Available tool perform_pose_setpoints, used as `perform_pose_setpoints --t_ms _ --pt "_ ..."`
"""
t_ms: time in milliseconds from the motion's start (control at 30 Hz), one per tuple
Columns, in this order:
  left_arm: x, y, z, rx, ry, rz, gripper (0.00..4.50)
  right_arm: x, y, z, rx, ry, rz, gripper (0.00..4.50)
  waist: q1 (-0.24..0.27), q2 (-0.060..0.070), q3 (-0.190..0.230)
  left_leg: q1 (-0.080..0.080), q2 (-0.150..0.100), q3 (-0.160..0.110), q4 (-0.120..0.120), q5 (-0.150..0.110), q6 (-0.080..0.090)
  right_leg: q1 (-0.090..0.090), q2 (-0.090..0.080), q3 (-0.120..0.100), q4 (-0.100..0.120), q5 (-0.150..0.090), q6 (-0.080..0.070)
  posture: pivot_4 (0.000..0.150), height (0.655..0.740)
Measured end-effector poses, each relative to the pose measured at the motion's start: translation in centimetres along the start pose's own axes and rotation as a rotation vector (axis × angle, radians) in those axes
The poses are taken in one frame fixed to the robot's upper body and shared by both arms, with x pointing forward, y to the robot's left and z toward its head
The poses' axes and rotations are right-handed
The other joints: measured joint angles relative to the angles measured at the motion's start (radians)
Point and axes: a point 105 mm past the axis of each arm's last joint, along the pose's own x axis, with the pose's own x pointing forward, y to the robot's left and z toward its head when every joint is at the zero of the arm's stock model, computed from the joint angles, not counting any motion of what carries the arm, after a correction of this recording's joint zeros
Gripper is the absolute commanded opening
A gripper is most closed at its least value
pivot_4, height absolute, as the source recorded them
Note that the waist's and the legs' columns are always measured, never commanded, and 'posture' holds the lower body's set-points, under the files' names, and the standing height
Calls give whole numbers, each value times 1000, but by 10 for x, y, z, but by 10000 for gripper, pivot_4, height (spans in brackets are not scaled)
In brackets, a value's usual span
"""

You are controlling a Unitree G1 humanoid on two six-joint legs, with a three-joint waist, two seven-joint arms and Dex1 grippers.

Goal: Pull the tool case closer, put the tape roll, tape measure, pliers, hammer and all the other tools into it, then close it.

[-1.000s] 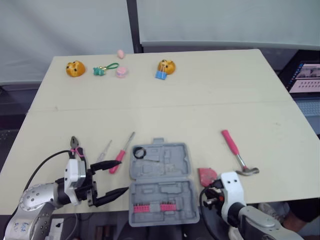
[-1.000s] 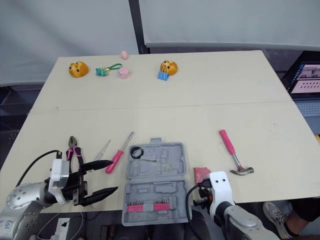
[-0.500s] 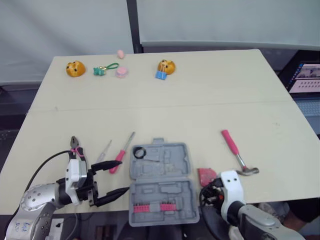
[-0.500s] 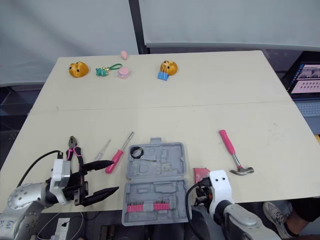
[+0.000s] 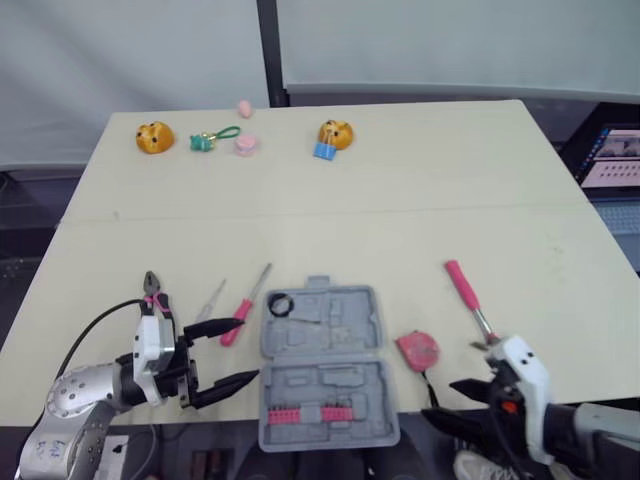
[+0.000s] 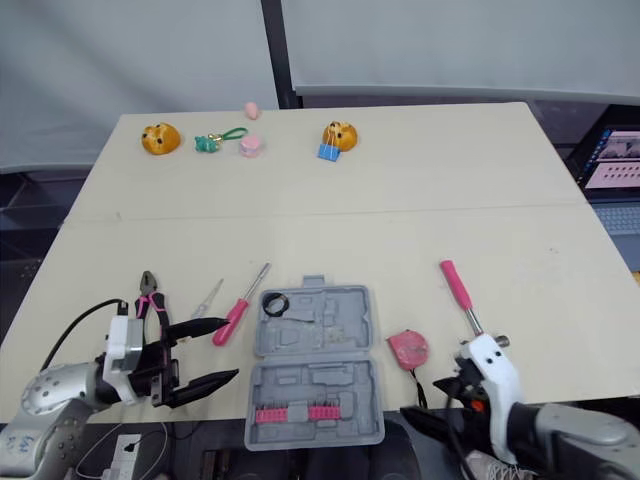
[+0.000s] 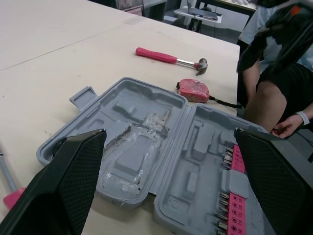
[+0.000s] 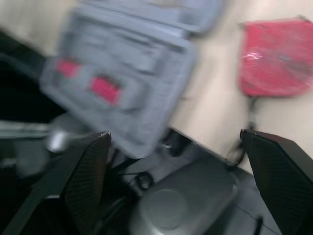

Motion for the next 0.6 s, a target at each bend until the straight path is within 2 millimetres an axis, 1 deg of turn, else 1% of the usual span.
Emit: perform_pose_setpoints --t_ms 67,133,233,333,433,500,567,600 --pt "0 1 -1 -5 0 2 45000 -11 4 7 -89 5 53 44764 6 -1 0 0 -1 1 0 0 0 0 0 0 0 0 1 1500 7121" --pt "0 2 -1 -5 -1 1 45000 -17 1 11 -152 24 84 44764 10 -3 -1 0 -1 1 2 0 0 1 0 0 0 1 1 1500 7121" --pt "0 2 -1 2 -2 -3 45000 -21 -15 17 -266 62 102 44764 10 -4 -1 0 -1 1 6 -1 1 2 0 0 0 1 2 1500 7121" --pt "0 4 1 12 -2 -4 45000 -18 -34 22 -365 83 127 44764 9 -4 0 0 -1 0 9 -1 1 3 0 0 1 2 3 1500 7121" --pt "0 4 1 16 0 0 45000 -12 -47 30 -463 79 146 44764 8 -4 0 -1 0 0 10 -1 1 2 -1 0 1 2 2 1500 7121" --pt "-1 4 2 18 1 3 45000 -5 -56 37 -551 70 156 44764 6 -4 0 -1 0 0 10 -1 1 2 -1 0 1 2 2 1500 7121" --pt "-2 4 1 14 5 7 45000 6 -67 47 -661 54 158 44764 3 -5 1 -1 0 0 11 -1 0 2 -1 0 1 2 2 1500 7121" --pt "-2 3 1 15 5 9 45000 10 -70 48 -702 60 164 44764 4 -4 1 -1 0 0 11 -1 0 2 -1 0 0 2 2 1500 7121"
